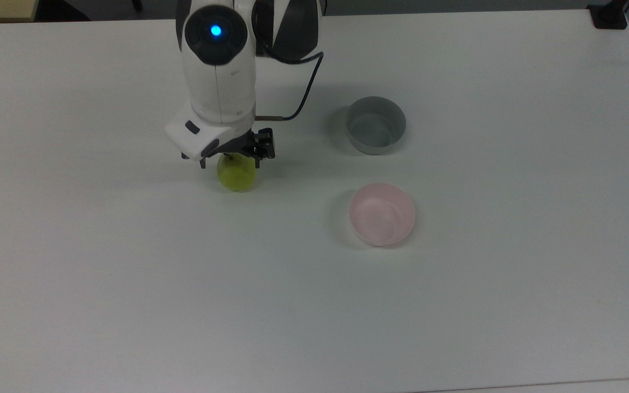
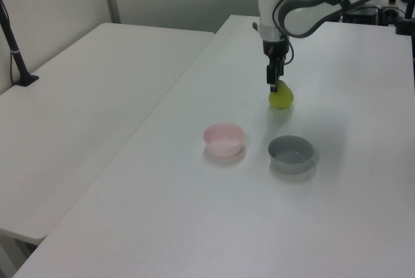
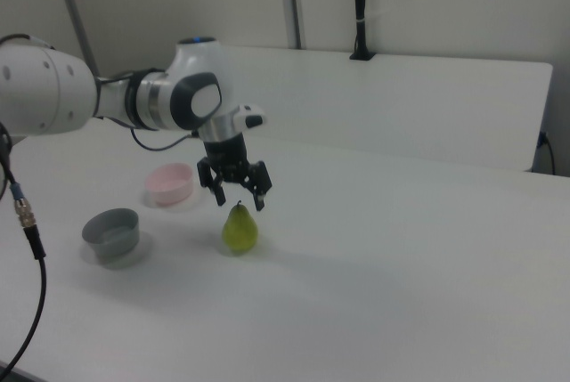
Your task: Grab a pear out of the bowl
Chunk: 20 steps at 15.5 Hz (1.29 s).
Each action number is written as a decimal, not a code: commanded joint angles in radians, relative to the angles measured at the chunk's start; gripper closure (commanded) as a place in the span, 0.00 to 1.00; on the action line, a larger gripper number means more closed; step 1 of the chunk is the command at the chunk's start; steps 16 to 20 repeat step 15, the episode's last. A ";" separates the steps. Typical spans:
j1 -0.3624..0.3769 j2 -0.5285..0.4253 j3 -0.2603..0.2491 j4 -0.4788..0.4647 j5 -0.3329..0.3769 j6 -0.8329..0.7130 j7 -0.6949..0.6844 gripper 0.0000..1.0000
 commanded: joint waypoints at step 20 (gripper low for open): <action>-0.044 -0.317 -0.103 0.056 0.147 -0.359 0.015 0.00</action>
